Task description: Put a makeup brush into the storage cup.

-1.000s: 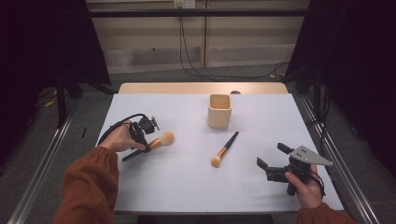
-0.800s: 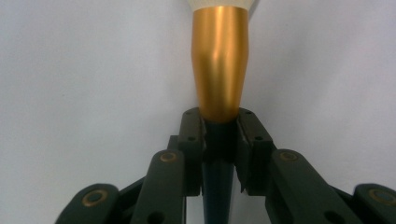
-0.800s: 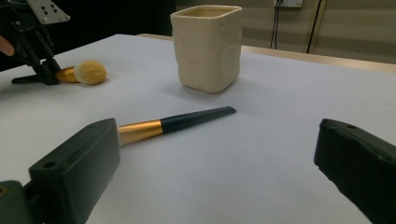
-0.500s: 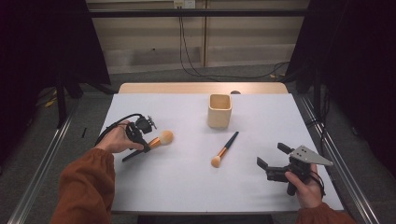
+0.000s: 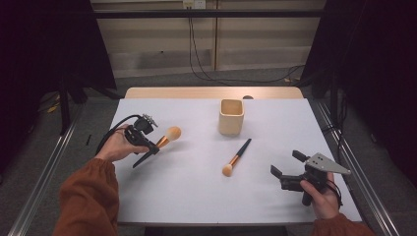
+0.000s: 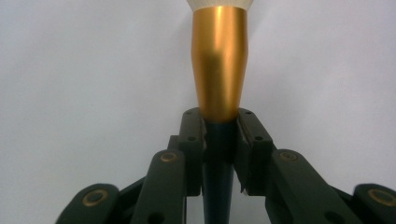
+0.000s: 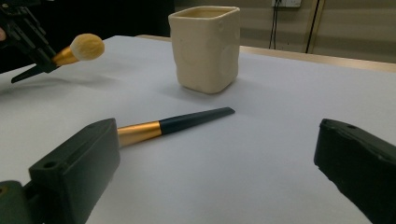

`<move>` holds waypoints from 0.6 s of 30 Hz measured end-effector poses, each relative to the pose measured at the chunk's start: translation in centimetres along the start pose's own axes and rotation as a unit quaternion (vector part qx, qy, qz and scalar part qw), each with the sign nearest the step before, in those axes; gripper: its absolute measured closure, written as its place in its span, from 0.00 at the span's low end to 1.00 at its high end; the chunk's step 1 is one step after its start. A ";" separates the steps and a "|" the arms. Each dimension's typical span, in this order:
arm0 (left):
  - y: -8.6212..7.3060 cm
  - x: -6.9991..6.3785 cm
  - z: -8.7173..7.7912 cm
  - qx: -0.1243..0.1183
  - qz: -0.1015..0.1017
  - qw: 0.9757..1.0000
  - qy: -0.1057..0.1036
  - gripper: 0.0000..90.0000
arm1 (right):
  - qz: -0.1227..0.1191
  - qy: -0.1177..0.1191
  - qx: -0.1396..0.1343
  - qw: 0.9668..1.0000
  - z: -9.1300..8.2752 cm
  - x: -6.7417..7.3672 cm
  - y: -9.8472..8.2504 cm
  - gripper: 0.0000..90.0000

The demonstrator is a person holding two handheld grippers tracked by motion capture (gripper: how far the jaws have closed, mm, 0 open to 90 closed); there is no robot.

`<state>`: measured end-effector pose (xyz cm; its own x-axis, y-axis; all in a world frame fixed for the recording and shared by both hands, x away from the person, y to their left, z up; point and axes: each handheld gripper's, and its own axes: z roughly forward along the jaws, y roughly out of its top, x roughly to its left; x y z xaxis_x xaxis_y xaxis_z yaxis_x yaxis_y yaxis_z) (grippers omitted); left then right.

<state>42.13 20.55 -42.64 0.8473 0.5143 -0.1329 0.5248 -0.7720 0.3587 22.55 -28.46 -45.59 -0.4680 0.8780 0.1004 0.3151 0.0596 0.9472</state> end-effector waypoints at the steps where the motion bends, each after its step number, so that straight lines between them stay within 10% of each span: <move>1: 0.0 0.0 -0.2 -0.008 -0.003 1.000 -0.002 0.83 | -0.002 0.000 -0.001 1.000 0.0 0.0 0.0 0.00; 18: -0.4 -1.3 -2.3 -0.139 -0.022 0.990 0.004 0.83 | -0.001 -0.001 0.000 1.000 0.0 0.0 0.0 0.00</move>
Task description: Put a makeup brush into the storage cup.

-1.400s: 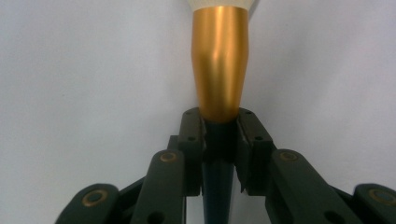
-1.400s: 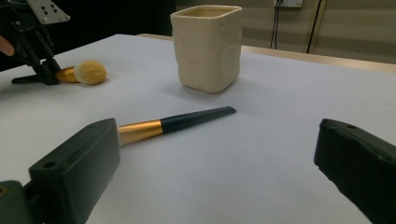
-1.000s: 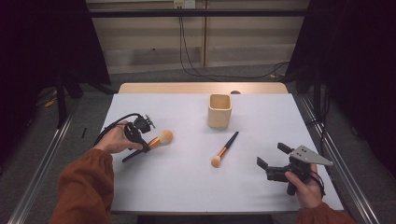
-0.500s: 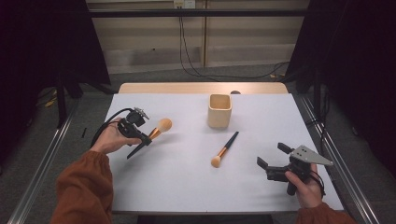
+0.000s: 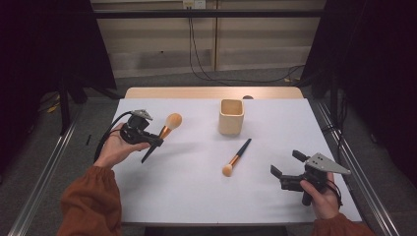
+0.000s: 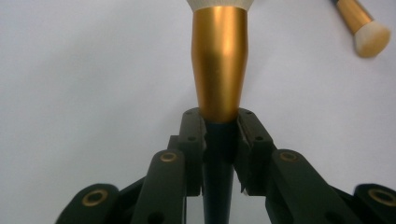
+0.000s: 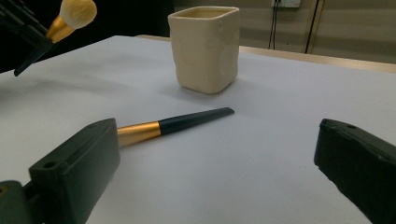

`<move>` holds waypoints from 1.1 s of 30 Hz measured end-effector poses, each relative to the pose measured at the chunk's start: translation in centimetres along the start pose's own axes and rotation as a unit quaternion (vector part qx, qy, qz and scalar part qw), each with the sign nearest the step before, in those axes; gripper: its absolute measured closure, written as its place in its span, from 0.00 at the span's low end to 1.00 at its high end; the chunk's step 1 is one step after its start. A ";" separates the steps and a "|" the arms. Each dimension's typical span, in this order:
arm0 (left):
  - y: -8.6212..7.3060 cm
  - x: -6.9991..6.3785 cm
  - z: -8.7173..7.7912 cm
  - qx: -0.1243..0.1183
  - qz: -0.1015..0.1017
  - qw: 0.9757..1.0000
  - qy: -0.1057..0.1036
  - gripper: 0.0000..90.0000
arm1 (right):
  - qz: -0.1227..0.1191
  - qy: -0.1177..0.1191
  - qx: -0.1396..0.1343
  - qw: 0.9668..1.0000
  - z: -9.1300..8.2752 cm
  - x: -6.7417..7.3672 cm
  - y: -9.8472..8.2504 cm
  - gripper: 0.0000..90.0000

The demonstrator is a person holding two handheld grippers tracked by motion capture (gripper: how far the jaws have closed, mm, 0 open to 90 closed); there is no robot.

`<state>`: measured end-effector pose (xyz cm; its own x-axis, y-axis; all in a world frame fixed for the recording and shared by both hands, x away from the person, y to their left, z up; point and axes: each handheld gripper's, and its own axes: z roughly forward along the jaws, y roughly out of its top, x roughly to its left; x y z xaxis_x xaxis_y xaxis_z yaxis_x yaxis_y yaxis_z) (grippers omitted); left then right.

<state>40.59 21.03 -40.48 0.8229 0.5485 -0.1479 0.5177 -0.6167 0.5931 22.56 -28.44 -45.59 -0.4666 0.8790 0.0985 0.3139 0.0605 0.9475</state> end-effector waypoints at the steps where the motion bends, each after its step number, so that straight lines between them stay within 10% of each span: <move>1: -0.1 -0.1 -0.1 -0.005 0.000 1.000 0.002 0.83 | 0.000 0.000 0.000 1.000 0.0 0.0 0.0 0.00; 15: -0.4 -1.2 -0.3 -0.072 -0.015 0.997 0.017 0.83 | 0.000 -0.001 0.000 1.000 0.0 0.0 0.0 0.00; 33: -2.1 -1.9 0.1 -0.179 -0.016 0.983 0.029 0.83 | 0.001 -0.002 -0.003 1.000 0.0 0.0 0.0 0.00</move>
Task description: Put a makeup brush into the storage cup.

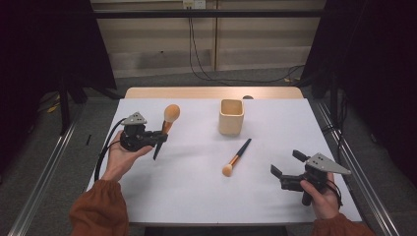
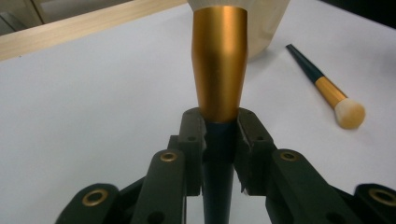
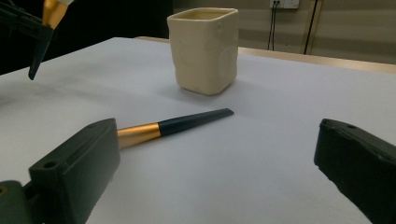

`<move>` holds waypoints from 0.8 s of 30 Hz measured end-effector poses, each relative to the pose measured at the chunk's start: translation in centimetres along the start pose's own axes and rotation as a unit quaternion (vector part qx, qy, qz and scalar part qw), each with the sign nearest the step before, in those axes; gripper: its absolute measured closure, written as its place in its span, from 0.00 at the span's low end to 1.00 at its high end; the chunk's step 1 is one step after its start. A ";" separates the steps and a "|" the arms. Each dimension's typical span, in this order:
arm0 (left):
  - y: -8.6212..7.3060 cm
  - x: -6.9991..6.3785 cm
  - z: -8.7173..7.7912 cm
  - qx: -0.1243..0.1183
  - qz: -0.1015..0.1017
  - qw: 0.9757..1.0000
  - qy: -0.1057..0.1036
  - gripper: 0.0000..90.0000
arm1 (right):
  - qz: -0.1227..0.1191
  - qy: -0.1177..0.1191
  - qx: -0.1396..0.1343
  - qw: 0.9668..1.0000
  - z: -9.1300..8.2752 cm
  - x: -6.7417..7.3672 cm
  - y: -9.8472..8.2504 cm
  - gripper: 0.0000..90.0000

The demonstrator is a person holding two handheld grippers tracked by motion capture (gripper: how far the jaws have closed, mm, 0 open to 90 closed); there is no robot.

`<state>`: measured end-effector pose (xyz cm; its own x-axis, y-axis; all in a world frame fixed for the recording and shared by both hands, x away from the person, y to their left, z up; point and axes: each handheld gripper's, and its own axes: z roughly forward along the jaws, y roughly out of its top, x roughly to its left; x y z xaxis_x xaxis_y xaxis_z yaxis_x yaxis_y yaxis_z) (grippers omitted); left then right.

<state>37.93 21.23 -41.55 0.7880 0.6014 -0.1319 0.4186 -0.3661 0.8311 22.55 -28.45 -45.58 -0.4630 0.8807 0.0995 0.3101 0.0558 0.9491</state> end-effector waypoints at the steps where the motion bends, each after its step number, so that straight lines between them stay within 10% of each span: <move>1: -0.1 0.0 -0.2 -0.016 -0.001 1.000 -0.002 0.83 | 0.001 0.000 0.000 1.000 0.0 0.0 0.0 0.00; 9: -0.8 0.0 -0.9 -0.080 -0.005 0.997 0.004 0.83 | 0.001 -0.001 -0.002 1.000 0.1 0.1 0.0 0.00; 24: -2.1 -2.2 -0.2 -0.110 0.001 0.994 -0.029 0.83 | 0.006 0.012 -0.016 1.000 0.0 0.3 0.1 0.00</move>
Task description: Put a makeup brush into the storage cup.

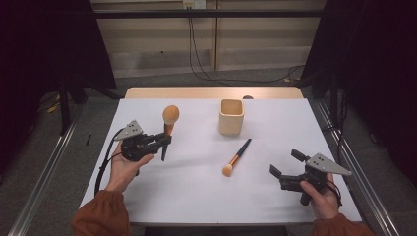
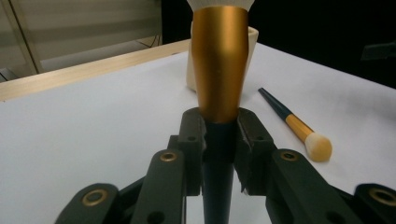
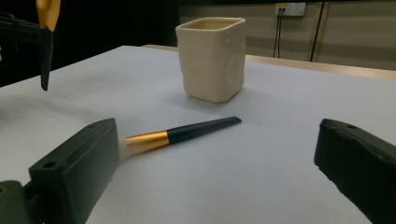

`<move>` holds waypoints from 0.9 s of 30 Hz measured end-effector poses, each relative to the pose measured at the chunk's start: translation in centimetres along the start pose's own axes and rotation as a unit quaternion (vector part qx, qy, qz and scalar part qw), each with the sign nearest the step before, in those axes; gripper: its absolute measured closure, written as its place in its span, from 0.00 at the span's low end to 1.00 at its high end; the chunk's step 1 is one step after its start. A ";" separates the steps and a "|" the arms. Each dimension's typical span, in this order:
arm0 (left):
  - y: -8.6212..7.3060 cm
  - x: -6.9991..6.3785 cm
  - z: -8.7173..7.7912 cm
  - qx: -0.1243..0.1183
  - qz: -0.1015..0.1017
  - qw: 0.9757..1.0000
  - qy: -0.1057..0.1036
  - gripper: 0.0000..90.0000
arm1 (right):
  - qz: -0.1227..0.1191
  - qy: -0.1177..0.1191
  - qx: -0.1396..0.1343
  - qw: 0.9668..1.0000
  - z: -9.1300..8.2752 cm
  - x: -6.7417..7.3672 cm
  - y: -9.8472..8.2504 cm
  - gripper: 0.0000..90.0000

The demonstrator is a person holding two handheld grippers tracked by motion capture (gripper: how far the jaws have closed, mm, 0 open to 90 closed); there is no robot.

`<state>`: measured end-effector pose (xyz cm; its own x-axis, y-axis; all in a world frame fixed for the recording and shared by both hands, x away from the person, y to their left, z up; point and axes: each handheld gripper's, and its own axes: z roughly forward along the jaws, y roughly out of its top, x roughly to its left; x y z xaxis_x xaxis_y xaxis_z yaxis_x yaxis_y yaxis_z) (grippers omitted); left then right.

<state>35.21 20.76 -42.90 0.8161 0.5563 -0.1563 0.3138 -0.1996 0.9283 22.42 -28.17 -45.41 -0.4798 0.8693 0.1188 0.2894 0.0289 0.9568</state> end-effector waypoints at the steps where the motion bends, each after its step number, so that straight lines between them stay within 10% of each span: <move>1: -0.1 -0.1 0.0 -0.001 -0.003 1.000 0.004 0.83 | -0.002 0.004 0.000 1.000 0.0 0.0 0.0 0.00; 27: 0.8 -4.1 2.7 -0.018 0.011 0.999 -0.040 0.83 | -0.012 0.057 -0.026 0.998 1.6 1.4 2.0 0.00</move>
<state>33.40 16.14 -42.38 0.8593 0.4853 -0.1614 0.2793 -0.1808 0.9430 23.63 -26.12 -43.75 -0.5778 0.8070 0.1220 0.2338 0.0205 0.9721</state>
